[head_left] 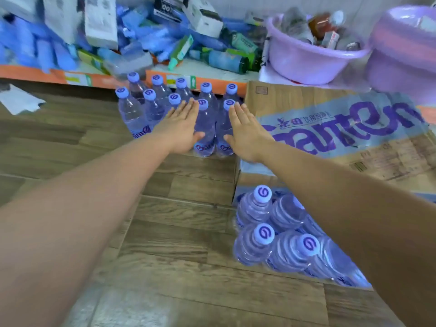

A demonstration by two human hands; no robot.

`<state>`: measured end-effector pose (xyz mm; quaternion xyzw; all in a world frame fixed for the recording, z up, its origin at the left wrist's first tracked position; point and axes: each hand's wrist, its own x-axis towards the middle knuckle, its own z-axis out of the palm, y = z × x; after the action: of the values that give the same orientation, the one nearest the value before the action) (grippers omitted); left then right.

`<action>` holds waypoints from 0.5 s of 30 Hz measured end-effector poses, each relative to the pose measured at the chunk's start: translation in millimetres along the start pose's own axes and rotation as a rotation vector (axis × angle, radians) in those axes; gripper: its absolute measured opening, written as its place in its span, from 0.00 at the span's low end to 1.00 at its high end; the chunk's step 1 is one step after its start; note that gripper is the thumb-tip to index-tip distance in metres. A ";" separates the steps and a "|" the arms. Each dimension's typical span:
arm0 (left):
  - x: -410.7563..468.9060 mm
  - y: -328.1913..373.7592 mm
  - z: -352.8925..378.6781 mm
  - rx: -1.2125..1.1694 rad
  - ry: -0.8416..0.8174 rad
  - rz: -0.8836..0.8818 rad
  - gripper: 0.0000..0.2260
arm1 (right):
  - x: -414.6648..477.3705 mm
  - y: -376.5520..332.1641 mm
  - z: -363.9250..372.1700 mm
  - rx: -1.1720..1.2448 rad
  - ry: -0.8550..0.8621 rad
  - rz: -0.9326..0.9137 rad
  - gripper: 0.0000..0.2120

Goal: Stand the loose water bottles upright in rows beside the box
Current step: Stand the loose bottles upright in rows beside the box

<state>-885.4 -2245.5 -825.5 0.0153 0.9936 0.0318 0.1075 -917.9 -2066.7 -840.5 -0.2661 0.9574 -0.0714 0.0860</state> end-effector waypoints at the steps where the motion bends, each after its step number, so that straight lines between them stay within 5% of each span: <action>1: 7.0 -2.0 2.2 0.005 -0.010 0.007 0.33 | 9.3 0.4 3.8 -0.013 0.016 0.005 0.33; 9: 72.8 -3.3 5.3 -0.049 -0.034 0.090 0.30 | 72.0 11.4 9.7 -0.134 0.048 0.034 0.33; 15: 81.8 1.2 6.5 -0.024 0.220 0.055 0.23 | 76.8 12.9 9.5 -0.162 0.177 0.028 0.28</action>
<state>-963.8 -2240.8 -849.1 0.0378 0.9981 0.0479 -0.0029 -987.1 -2096.7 -861.9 -0.2513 0.9676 -0.0158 -0.0195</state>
